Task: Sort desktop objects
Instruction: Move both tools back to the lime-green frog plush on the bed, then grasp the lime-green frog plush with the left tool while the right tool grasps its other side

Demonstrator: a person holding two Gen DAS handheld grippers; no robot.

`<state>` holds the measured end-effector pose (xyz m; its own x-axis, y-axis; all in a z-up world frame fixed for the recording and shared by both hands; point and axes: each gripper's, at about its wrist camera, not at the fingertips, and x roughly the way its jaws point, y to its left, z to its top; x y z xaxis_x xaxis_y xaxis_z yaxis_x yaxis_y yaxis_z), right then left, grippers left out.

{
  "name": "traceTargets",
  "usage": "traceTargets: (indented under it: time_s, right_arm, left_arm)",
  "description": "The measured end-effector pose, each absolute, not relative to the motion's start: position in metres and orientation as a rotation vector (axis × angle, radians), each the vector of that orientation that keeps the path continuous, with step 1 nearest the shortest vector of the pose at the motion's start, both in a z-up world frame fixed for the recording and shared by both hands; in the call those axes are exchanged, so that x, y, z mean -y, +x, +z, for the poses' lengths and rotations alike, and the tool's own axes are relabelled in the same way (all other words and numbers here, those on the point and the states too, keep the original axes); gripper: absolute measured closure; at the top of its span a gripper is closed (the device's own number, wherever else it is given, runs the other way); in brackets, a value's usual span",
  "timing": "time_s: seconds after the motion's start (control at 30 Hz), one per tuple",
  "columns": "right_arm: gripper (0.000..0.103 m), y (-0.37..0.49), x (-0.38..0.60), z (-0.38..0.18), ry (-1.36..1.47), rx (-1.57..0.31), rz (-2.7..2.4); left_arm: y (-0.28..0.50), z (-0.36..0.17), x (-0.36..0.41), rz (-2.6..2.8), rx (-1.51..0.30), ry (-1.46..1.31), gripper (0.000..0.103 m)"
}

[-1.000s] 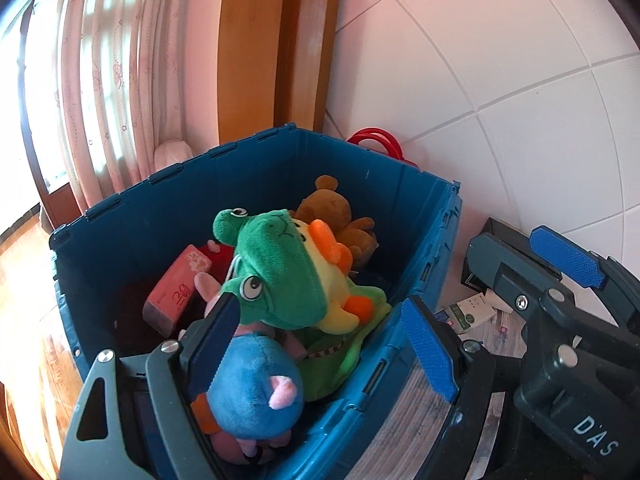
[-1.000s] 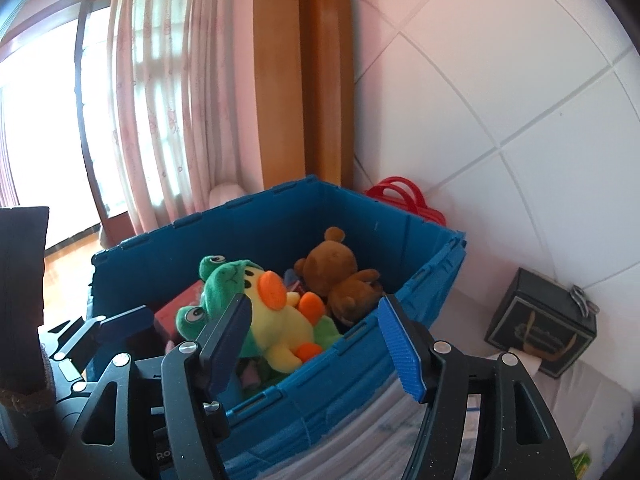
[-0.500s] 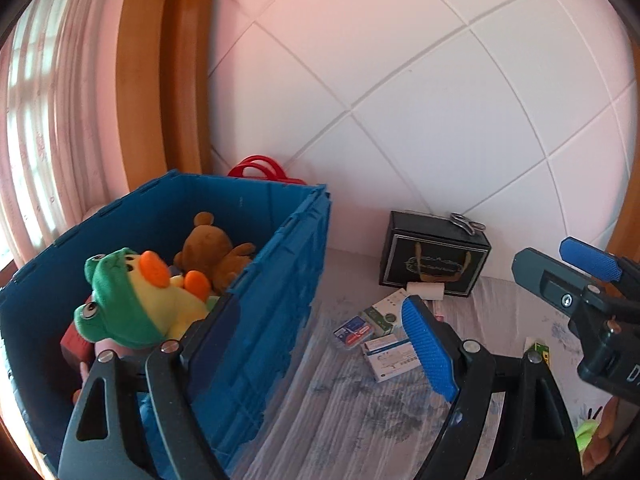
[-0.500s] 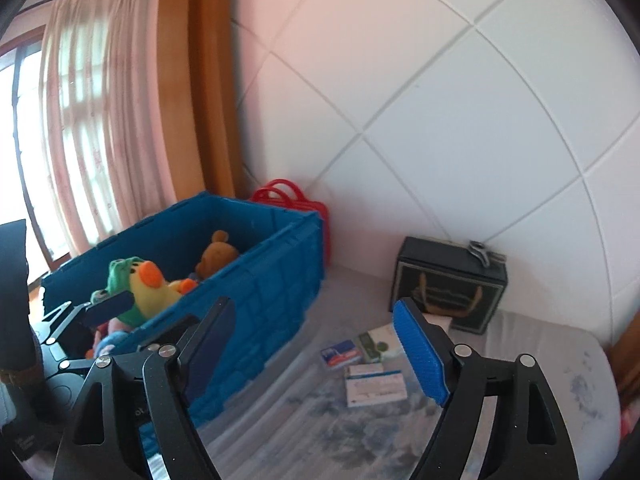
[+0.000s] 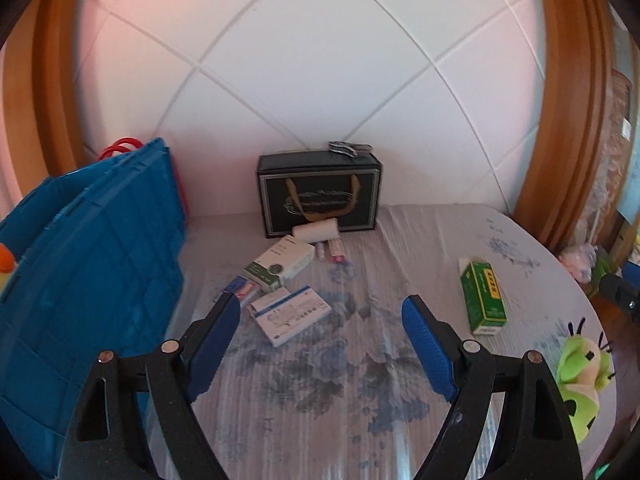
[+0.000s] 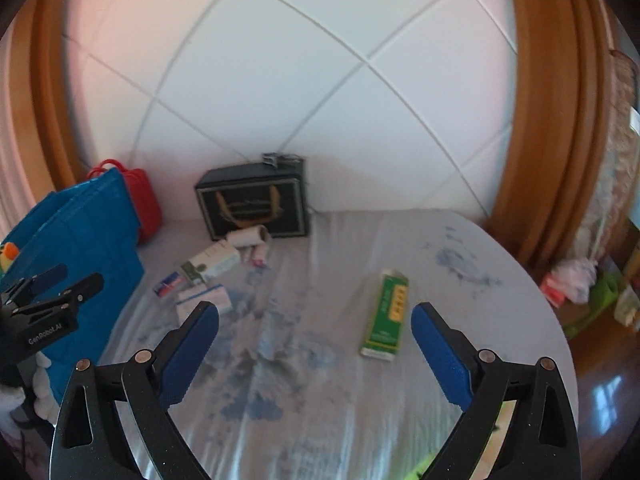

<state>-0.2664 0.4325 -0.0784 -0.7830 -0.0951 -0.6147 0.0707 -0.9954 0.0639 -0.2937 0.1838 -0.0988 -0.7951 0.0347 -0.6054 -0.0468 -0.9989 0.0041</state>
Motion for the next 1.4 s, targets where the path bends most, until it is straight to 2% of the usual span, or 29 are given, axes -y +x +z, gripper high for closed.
traceTargets:
  time_s: [0.2, 0.33, 0.43, 0.67, 0.9, 1.07, 1.23, 1.4]
  right_arm:
    - [0.004, -0.216, -0.523, -0.127, 1.253, 0.159, -3.022]
    - [0.001, -0.187, -0.583, -0.145, 1.311, 0.178, -3.041]
    - [0.001, -0.184, -0.624, -0.156, 1.321, 0.146, -3.001]
    - [0.001, -0.202, -0.706, -0.192, 1.348, -0.029, -2.774]
    - [0.001, -0.184, -0.747, -0.195, 1.344, -0.011, -2.658]
    - [0.000, -0.175, -0.762, -0.191, 1.336, 0.016, -2.621]
    - [0.000, -0.196, -0.776, -0.190, 1.316, -0.006, -2.529]
    - [0.000, -0.244, -0.777, -0.194, 1.279, -0.127, -2.362]
  left_arm:
    - [-0.287, -0.152, -0.274, 2.701, -0.074, -1.085, 0.020]
    - [-0.262, -0.182, -0.334, 2.611, -0.073, -1.178, 0.020]
    - [-0.243, -0.203, -0.384, 2.628, -0.054, -1.221, 0.020]
    - [-0.201, -0.219, -0.472, 2.747, 0.141, -1.344, 0.020]
    - [-0.163, -0.210, -0.515, 2.808, 0.114, -1.365, 0.020]
    - [-0.147, -0.220, -0.526, 2.830, 0.291, -1.424, 0.020]
    - [-0.151, -0.221, -0.550, 2.860, 0.361, -1.490, 0.020]
    - [-0.178, -0.234, -0.580, 2.936, 0.494, -1.566, 0.020]
